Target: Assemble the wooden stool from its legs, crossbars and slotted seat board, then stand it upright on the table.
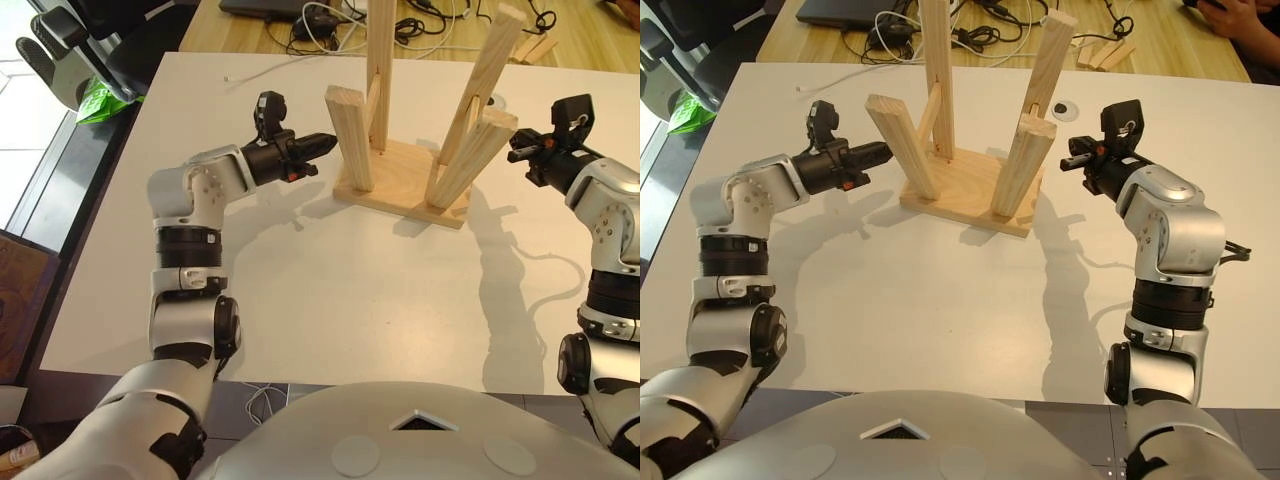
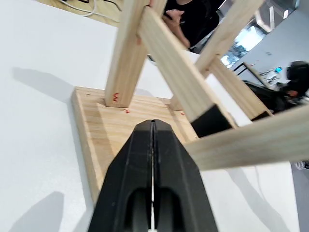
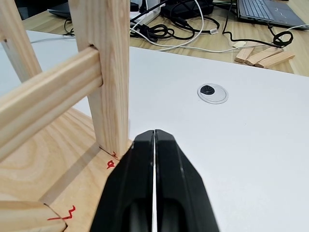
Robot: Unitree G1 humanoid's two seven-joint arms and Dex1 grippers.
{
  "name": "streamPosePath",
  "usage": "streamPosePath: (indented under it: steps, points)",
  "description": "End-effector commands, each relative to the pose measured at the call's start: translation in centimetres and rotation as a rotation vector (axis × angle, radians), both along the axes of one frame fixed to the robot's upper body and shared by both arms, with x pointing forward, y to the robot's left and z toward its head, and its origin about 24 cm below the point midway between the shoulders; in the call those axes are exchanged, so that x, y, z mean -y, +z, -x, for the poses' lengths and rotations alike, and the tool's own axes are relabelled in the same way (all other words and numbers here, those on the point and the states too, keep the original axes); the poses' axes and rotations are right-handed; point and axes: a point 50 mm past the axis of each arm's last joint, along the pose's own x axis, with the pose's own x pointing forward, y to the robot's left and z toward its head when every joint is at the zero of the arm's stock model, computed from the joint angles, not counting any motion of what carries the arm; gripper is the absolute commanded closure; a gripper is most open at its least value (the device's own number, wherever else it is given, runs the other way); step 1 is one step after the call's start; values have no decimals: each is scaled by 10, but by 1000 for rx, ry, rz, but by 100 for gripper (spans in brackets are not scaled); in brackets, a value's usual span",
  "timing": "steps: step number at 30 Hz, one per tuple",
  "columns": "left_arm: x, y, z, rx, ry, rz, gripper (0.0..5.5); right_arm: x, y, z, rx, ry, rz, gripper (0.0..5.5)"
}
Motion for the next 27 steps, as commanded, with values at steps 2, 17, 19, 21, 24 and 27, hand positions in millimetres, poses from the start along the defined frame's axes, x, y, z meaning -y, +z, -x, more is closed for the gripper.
streamPosePath:
  steps: [2,17,19,21,24,27]
  points:
    - [10,-7,-12,-5,-63,-65,550,-3,13,-7,33,16,5,545]
    - [30,17,46,-3,-218,165,550,16,-27,25,-111,68,117,545]
    - [22,19,50,10,-169,135,550,22,-39,28,-139,43,135,545]
    - [10,20,54,23,-103,102,550,28,-51,33,-165,22,154,545]
    - [-2,16,66,23,-28,31,550,36,-69,46,-205,15,201,545]
    - [-8,-3,79,-31,31,-109,550,40,-85,57,-251,-2,201,545]
